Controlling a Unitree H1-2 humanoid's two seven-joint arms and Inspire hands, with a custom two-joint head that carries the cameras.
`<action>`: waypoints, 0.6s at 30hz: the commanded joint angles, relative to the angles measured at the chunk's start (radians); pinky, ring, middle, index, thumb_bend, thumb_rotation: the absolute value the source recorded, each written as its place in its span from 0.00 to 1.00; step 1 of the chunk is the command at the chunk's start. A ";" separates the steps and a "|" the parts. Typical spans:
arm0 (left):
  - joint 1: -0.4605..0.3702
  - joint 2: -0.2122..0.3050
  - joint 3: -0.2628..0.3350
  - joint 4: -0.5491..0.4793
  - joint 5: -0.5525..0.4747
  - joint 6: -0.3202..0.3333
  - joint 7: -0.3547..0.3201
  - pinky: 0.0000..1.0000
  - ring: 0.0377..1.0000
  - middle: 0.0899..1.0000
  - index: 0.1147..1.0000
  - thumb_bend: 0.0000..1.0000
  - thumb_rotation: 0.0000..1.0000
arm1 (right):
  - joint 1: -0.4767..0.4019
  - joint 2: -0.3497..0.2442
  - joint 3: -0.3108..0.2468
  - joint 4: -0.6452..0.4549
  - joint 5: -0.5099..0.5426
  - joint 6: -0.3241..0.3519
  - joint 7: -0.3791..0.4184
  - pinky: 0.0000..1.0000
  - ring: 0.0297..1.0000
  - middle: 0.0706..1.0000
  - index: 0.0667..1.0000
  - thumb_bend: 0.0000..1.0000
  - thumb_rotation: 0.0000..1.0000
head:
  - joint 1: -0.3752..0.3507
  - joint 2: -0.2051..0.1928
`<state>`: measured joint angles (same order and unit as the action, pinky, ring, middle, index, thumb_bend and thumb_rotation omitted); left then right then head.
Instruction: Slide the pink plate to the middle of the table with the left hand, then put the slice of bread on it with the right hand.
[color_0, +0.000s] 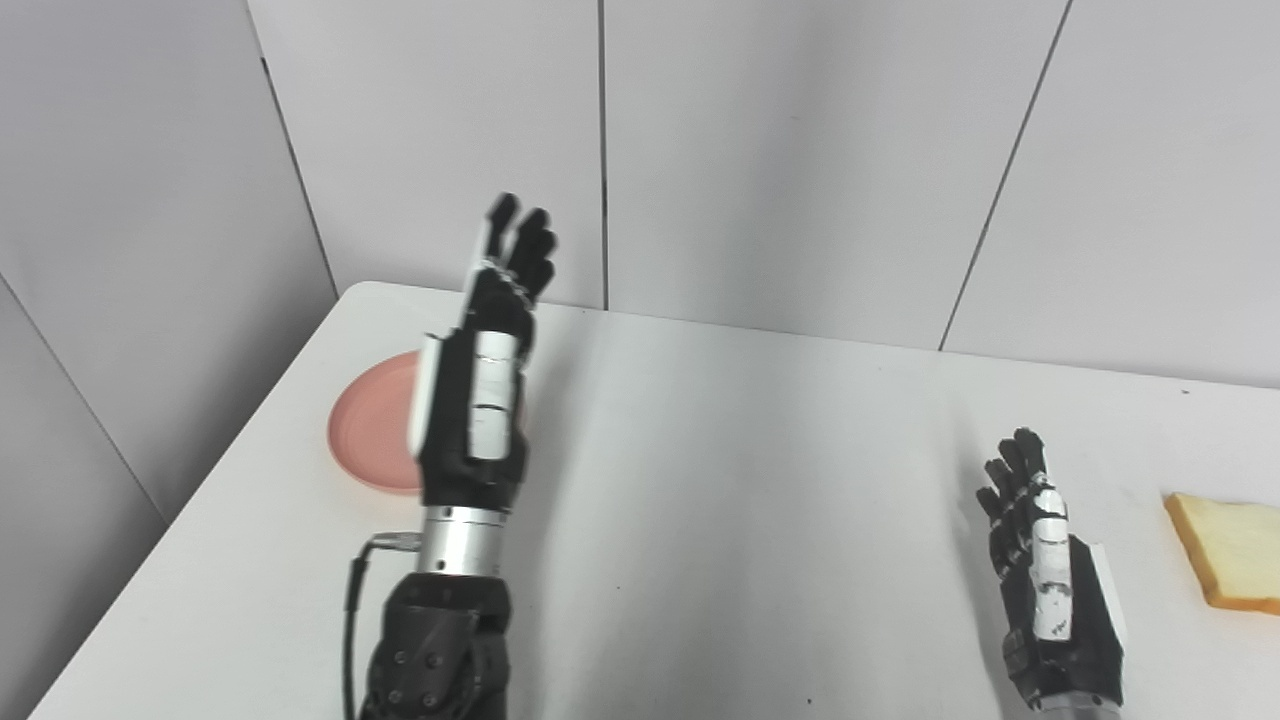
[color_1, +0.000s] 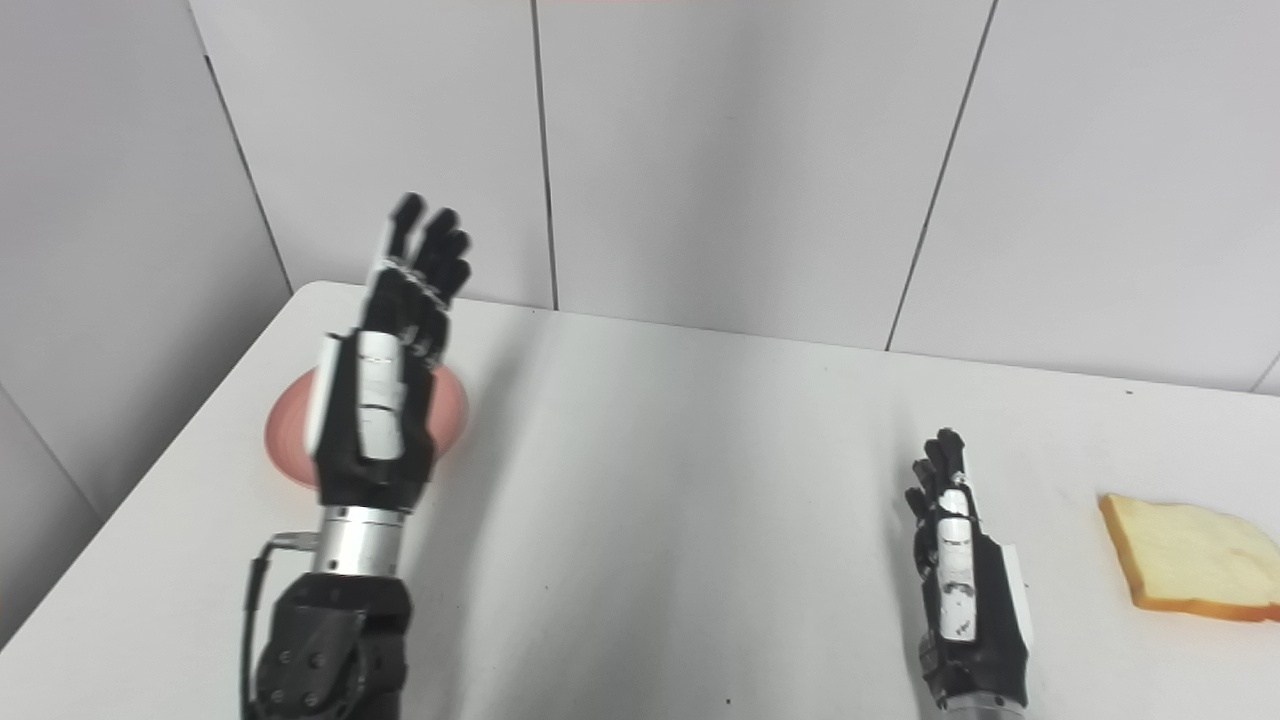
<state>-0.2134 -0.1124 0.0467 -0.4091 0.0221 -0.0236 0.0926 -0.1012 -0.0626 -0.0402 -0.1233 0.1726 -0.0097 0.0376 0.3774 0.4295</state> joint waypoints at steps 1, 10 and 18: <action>-0.036 0.008 0.023 -0.028 0.000 -0.025 0.022 0.93 0.93 0.93 0.94 0.76 0.94 | -0.027 -0.002 -0.004 -0.044 0.012 -0.002 0.015 1.00 1.00 1.00 1.00 0.32 1.00 | 0.006 0.002; -0.054 0.060 0.168 0.018 -0.066 -0.065 0.077 0.91 0.92 0.93 0.94 0.79 0.89 | -0.026 -0.005 -0.007 -0.076 0.024 0.048 0.009 1.00 1.00 1.00 1.00 0.33 1.00 | 0.022 0.009; -0.076 0.103 0.246 0.131 -0.090 -0.075 0.118 0.92 0.94 0.94 0.94 0.80 0.89 | -0.028 -0.005 -0.006 -0.085 0.016 0.057 0.005 1.00 1.00 1.00 1.00 0.33 1.00 | 0.030 0.006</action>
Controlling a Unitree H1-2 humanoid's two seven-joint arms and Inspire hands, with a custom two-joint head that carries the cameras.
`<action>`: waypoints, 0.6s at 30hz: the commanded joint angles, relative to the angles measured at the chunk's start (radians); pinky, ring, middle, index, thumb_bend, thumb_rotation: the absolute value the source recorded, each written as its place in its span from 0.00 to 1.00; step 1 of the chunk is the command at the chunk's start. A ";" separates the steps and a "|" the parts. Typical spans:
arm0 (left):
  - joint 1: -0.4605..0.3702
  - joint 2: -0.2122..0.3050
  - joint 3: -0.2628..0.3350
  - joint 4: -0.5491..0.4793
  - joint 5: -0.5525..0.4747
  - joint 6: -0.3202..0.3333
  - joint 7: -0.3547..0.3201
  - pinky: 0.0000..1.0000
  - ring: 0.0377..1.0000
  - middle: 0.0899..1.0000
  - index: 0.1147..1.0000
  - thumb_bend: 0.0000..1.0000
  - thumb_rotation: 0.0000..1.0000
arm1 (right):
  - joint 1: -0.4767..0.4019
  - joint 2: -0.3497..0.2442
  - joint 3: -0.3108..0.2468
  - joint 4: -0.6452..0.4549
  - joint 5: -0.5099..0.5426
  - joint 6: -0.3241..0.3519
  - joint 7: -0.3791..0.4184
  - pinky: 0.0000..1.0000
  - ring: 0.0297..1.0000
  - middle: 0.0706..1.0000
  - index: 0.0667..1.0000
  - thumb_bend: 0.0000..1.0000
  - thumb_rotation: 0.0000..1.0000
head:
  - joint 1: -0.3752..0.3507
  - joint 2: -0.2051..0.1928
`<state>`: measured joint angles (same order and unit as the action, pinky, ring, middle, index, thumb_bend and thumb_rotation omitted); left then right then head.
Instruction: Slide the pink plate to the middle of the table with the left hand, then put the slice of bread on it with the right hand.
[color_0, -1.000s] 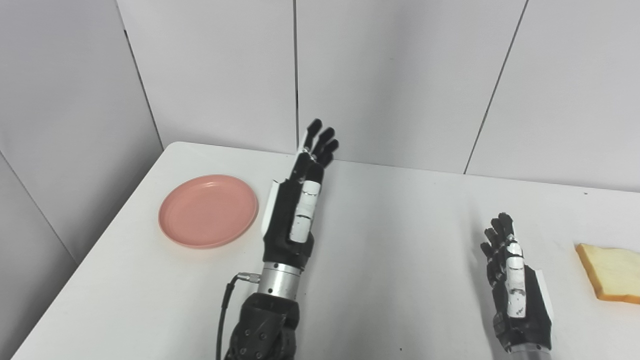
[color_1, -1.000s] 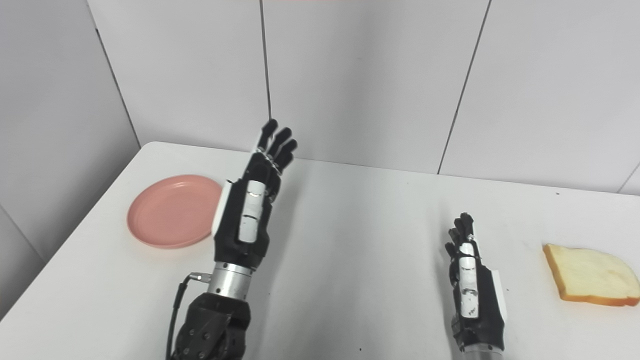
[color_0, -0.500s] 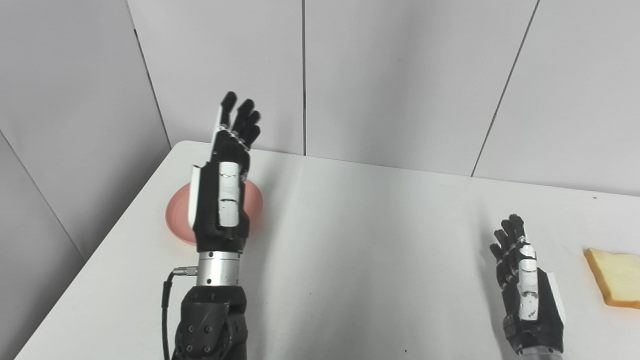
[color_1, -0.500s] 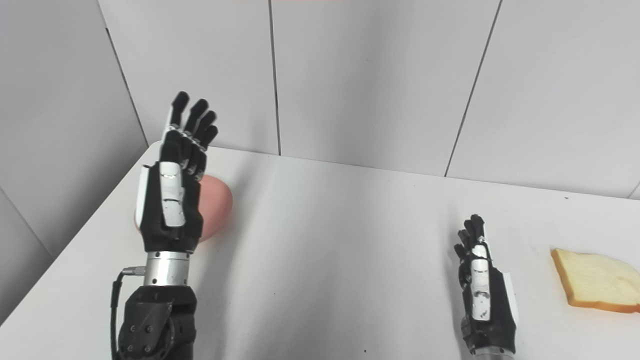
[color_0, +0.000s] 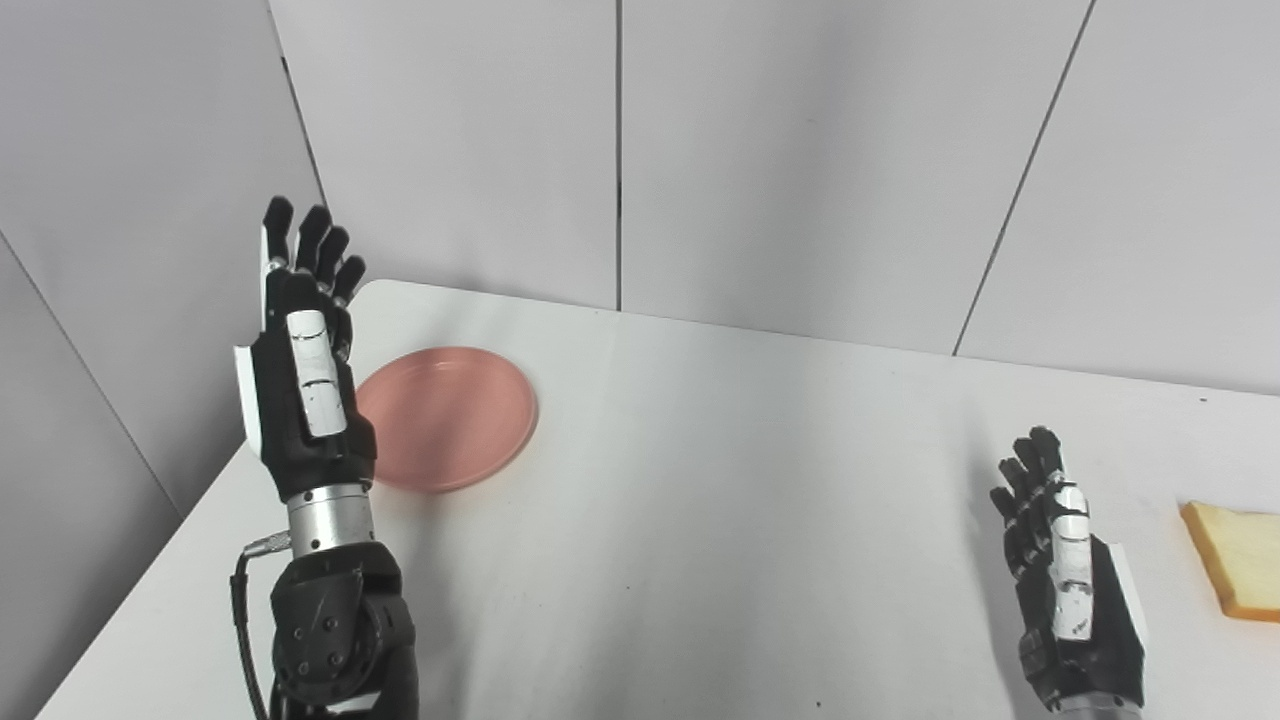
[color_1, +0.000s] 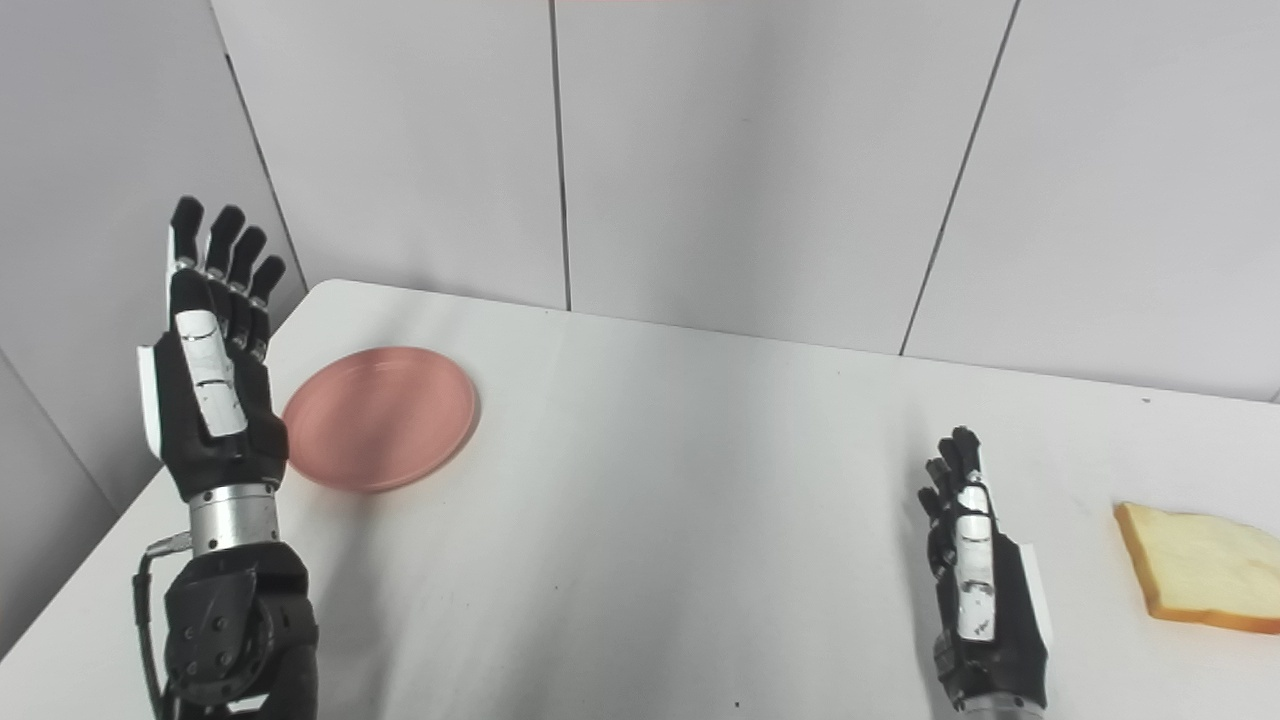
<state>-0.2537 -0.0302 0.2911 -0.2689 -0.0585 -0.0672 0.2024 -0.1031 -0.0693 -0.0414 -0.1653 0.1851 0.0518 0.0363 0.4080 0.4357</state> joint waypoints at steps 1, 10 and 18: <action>-0.038 0.027 0.010 0.007 -0.021 -0.037 0.008 0.93 0.94 0.94 0.94 0.79 0.90 | -0.026 0.001 -0.005 -0.046 0.003 0.000 0.005 1.00 1.00 1.00 1.00 0.32 1.00 | 0.000 0.000; -0.052 0.049 0.059 0.086 -0.055 -0.054 0.035 0.95 0.94 0.94 0.93 0.80 0.87 | -0.023 0.006 -0.006 -0.051 -0.002 0.011 -0.003 1.00 1.00 1.00 1.00 0.32 1.00 | 0.012 -0.004; -0.053 0.075 0.079 0.151 -0.066 -0.065 0.049 0.95 0.96 0.94 0.93 0.80 0.90 | -0.022 0.009 -0.004 -0.056 0.001 0.020 -0.002 1.00 1.00 1.00 1.00 0.33 1.00 | 0.017 -0.013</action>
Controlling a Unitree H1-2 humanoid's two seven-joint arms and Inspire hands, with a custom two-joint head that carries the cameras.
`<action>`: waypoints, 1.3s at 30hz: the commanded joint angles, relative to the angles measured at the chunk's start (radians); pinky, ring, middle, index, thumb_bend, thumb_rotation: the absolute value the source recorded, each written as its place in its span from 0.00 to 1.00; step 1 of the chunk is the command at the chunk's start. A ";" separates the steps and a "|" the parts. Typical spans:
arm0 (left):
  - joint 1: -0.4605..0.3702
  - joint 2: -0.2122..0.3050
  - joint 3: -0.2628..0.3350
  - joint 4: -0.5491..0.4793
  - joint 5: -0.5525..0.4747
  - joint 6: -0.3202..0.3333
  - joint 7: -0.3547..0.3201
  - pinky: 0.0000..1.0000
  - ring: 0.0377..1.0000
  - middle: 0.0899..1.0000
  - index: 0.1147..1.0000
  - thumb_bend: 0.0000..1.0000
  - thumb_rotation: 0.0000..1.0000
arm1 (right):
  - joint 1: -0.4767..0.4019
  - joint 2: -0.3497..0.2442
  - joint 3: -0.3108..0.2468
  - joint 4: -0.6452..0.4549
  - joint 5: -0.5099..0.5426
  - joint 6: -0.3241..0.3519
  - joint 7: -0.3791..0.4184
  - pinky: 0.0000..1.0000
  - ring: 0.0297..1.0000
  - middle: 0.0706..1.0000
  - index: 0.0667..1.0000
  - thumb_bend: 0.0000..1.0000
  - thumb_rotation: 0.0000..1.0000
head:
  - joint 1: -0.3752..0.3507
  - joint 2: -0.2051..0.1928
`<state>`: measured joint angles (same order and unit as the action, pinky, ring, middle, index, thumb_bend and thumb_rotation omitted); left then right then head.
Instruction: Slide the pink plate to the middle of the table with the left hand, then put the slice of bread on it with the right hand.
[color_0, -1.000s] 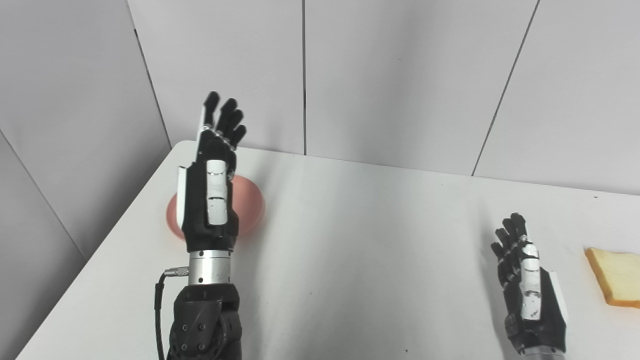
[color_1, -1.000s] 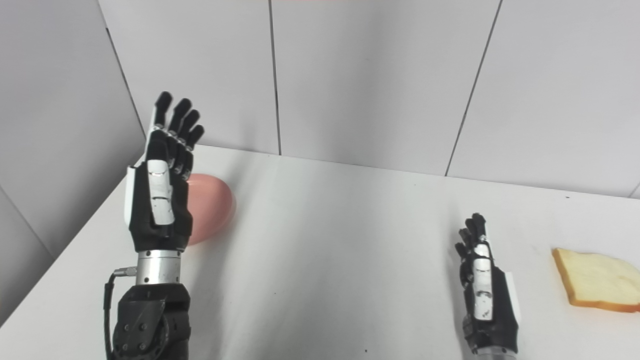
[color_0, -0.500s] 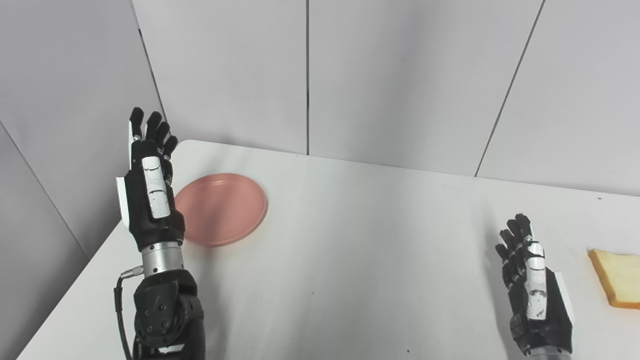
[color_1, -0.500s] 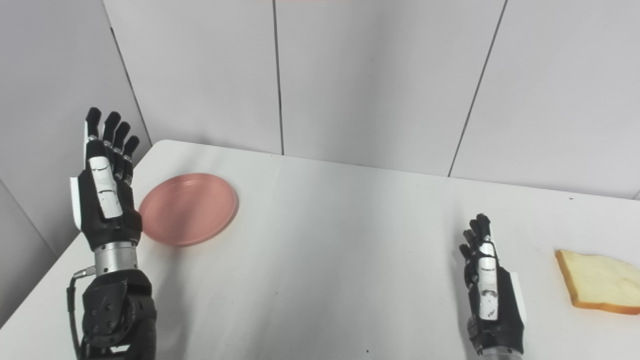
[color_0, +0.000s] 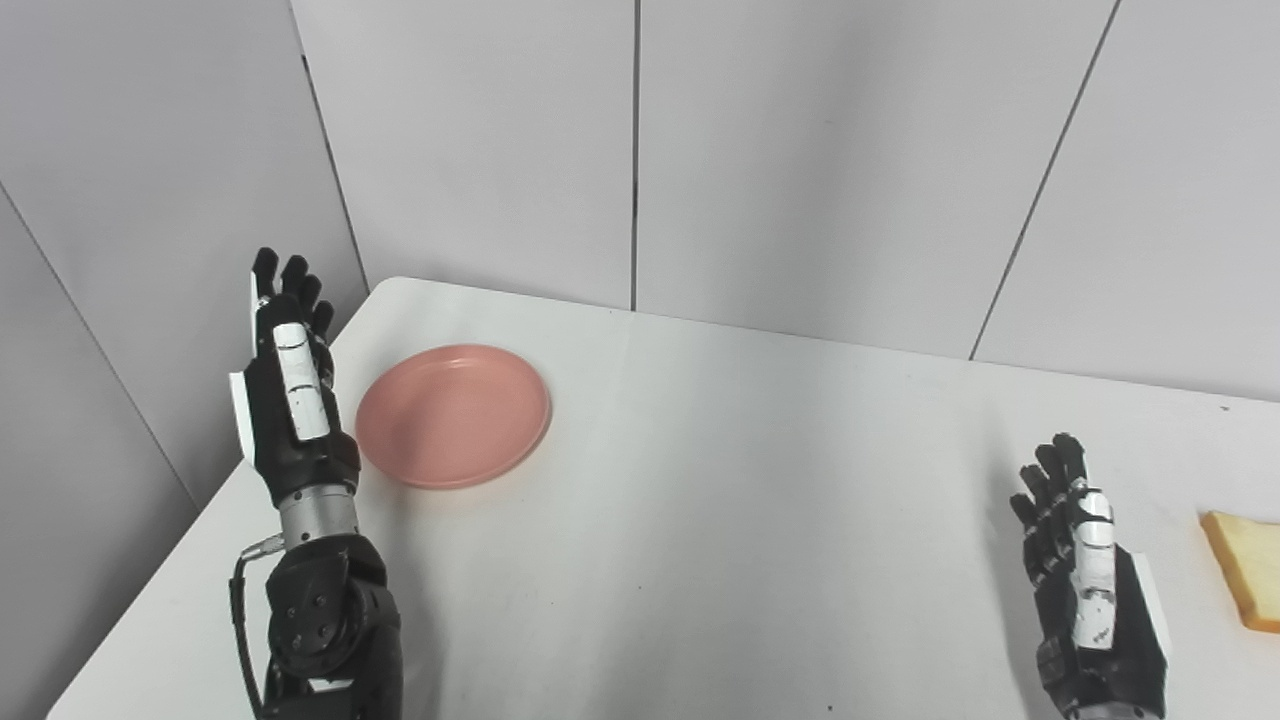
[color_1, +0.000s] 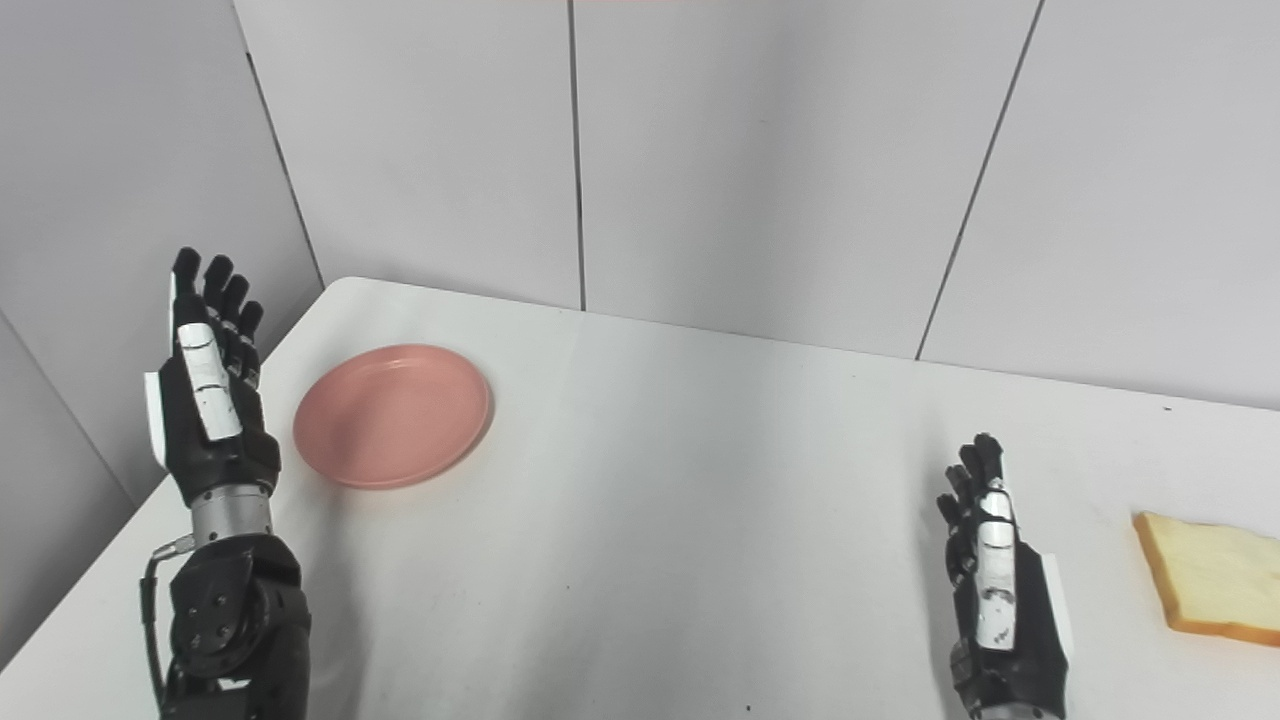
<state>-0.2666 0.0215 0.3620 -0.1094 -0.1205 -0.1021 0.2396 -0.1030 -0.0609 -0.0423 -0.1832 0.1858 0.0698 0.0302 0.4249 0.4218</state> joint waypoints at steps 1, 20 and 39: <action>-0.042 0.026 0.011 -0.003 -0.008 -0.028 0.014 0.95 0.95 0.94 0.93 0.80 0.90 | -0.022 0.000 -0.003 -0.041 -0.001 0.005 0.004 1.00 1.00 1.00 1.00 0.32 1.00 | 0.000 0.001; -0.051 0.079 0.072 0.129 -0.117 -0.061 0.006 0.96 0.94 0.94 0.93 0.81 0.89 | -0.021 0.003 0.003 -0.063 -0.010 0.022 0.001 1.00 1.00 1.00 1.00 0.29 1.00 | 0.007 0.001; -0.081 0.114 0.087 0.294 -0.178 -0.060 0.002 0.96 0.94 0.94 0.93 0.86 0.86 | -0.017 0.020 0.005 -0.088 -0.019 0.039 -0.006 1.00 1.00 1.00 1.00 0.28 1.00 | 0.001 0.006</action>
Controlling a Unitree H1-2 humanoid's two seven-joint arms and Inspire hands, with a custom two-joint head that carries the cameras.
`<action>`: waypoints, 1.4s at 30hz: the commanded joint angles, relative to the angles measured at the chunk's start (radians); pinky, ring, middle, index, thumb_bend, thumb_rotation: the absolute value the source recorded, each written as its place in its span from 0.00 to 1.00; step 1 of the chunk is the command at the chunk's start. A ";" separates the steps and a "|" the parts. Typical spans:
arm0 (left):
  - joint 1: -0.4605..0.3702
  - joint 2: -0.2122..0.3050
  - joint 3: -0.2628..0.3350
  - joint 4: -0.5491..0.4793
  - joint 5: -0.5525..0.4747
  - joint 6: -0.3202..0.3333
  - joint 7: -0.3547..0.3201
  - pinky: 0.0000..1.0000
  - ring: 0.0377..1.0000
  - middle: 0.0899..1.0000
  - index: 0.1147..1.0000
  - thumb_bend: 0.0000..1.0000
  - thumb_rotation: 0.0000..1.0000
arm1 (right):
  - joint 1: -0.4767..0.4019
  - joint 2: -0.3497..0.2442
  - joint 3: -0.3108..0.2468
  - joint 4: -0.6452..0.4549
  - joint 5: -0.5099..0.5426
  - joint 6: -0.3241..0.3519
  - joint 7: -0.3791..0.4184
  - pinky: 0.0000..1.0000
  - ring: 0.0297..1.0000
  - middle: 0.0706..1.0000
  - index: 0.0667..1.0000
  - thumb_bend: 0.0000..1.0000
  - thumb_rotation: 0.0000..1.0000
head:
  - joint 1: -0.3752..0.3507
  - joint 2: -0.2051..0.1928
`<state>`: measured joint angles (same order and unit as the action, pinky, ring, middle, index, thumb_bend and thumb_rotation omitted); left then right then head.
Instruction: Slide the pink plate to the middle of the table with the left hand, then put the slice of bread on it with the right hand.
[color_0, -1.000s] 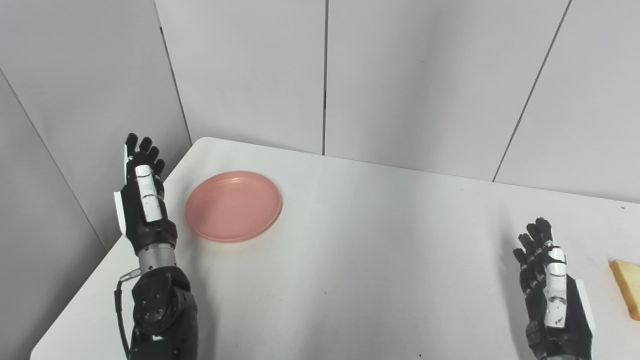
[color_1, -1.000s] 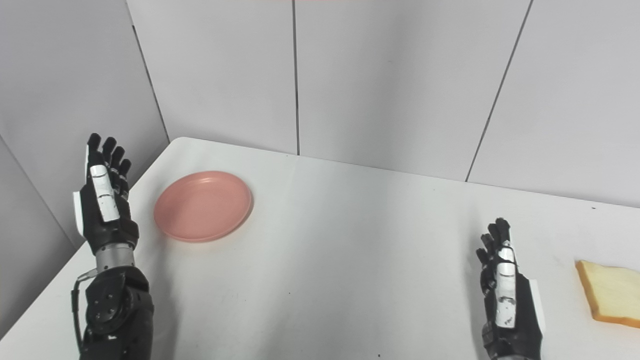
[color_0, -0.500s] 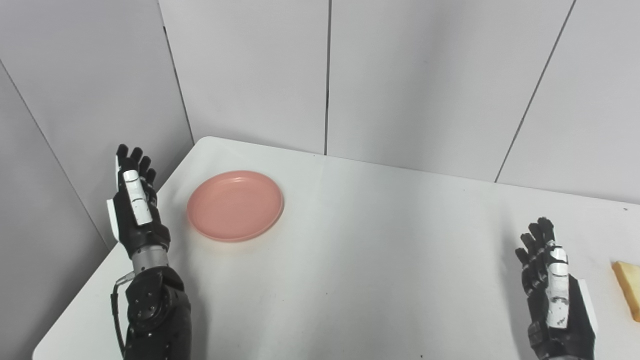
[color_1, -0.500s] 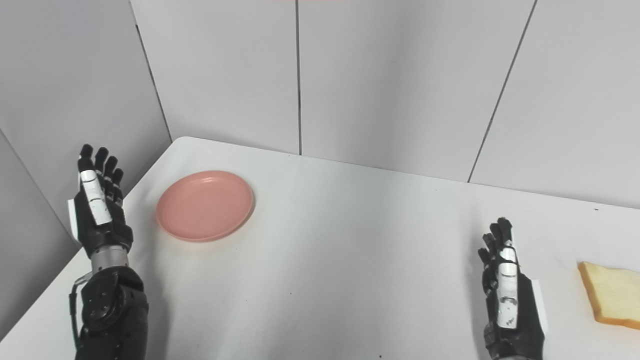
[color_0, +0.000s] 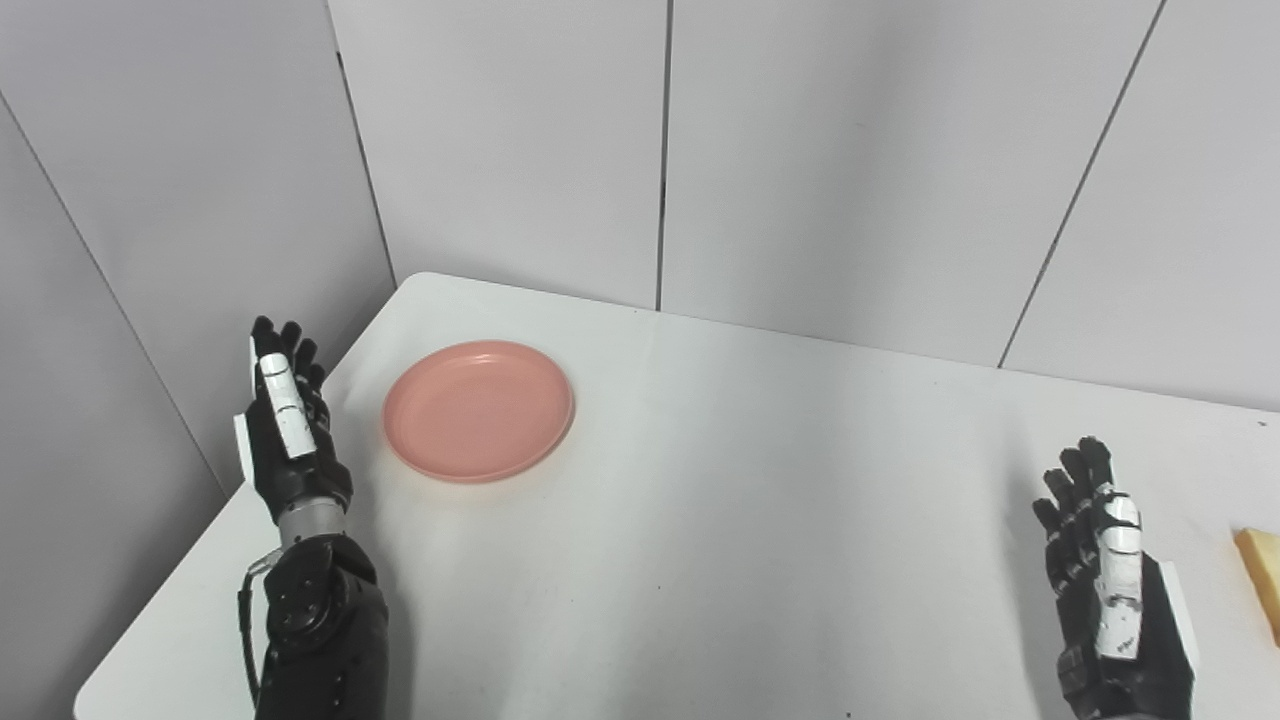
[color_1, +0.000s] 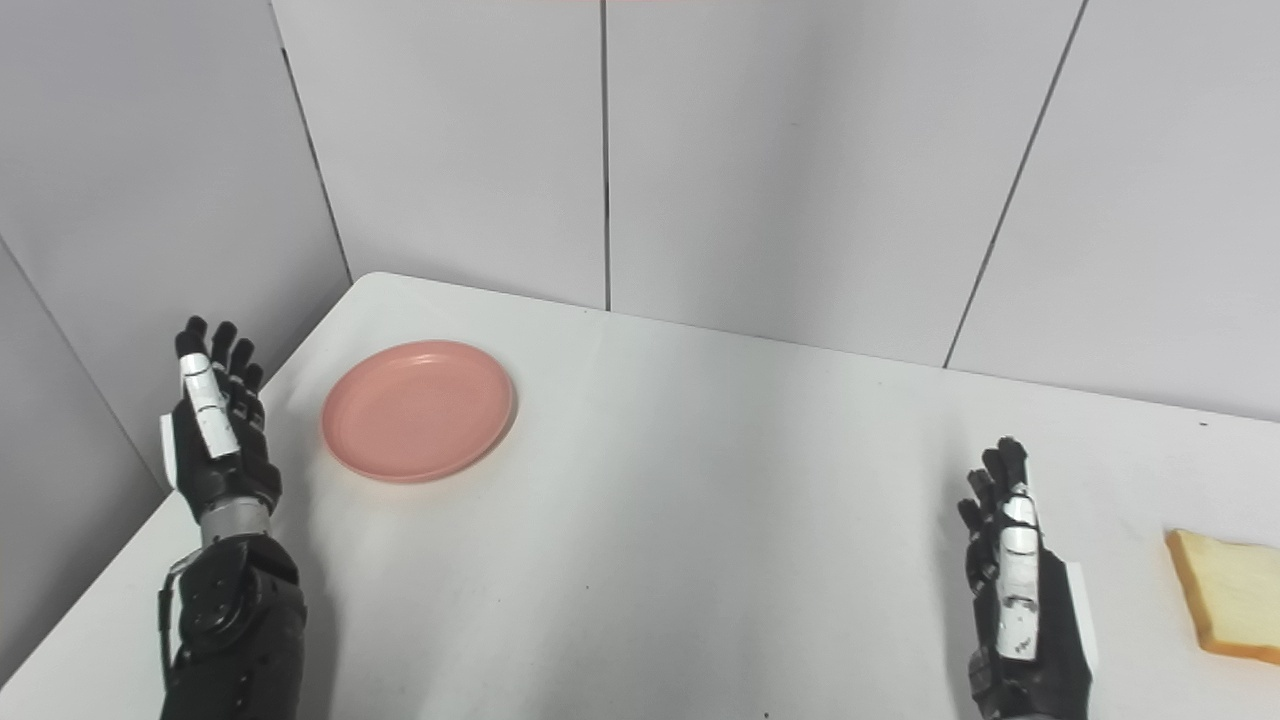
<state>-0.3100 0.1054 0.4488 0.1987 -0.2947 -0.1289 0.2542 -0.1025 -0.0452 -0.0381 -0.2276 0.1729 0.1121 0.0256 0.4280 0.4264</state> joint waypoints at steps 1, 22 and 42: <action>-0.040 0.032 0.001 -0.002 -0.005 -0.037 -0.015 0.97 0.95 0.94 0.93 0.86 0.86 | -0.017 0.007 0.000 -0.046 -0.005 -0.001 -0.003 1.00 1.00 1.00 1.00 0.28 1.00 | -0.002 0.002; -0.080 0.067 0.000 0.177 -0.035 -0.021 -0.041 0.95 0.94 0.94 0.94 0.84 0.92 | -0.018 0.011 -0.005 -0.058 -0.002 0.011 0.002 1.00 1.00 1.00 1.00 0.26 1.00 | 0.002 0.013; -0.135 0.051 -0.066 0.337 -0.020 -0.058 -0.093 0.94 0.93 0.92 0.92 0.81 0.88 | -0.019 0.016 -0.002 -0.072 -0.016 0.027 -0.007 1.00 1.00 1.00 1.00 0.28 1.00 | -0.018 0.022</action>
<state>-0.4316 0.1701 0.4018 0.5234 -0.3246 -0.2140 0.1751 -0.1015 -0.0340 -0.0396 -0.2586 0.1619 0.1478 0.0219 0.4096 0.4479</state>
